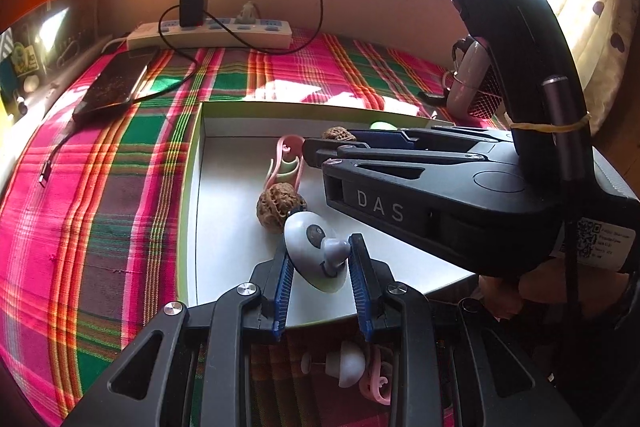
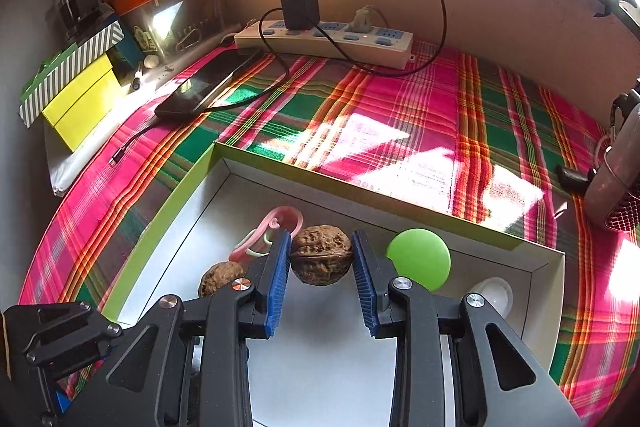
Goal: Organize objects
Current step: 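Lower the walnut into the box and open the right tool while the left tool holds the panda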
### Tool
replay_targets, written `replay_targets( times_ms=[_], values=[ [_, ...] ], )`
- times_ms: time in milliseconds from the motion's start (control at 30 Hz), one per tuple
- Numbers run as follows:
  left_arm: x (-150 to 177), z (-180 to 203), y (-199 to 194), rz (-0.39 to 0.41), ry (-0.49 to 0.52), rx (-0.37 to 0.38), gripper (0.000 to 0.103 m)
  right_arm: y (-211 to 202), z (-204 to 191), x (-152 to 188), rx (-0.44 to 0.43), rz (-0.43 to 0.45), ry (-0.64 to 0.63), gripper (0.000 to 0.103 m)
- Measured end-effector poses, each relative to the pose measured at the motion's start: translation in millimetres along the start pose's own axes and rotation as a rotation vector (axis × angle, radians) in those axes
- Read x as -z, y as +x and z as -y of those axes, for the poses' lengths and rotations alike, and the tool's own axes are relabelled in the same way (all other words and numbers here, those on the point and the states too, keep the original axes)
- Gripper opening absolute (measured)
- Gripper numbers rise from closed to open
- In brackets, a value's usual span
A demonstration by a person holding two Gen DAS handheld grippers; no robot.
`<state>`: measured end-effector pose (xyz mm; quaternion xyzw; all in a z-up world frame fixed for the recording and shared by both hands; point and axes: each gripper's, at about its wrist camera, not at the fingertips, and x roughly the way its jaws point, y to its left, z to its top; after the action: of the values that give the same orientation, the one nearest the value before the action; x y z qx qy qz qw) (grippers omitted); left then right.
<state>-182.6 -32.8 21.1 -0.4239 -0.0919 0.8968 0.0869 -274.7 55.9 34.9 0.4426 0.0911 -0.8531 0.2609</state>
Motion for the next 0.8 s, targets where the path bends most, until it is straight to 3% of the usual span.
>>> replay_targets(
  times_ms=[367, 800],
  values=[
    [0, -1, 0, 0.001, 0.009, -0.026, 0.025, 7, -2, -8, -0.031, 0.003, 0.011, 0.033],
    [2, 0, 0, 0.001, 0.034, -0.064, 0.025, 13, -3, -5, 0.002, -0.021, 0.004, 0.033]
  ],
)
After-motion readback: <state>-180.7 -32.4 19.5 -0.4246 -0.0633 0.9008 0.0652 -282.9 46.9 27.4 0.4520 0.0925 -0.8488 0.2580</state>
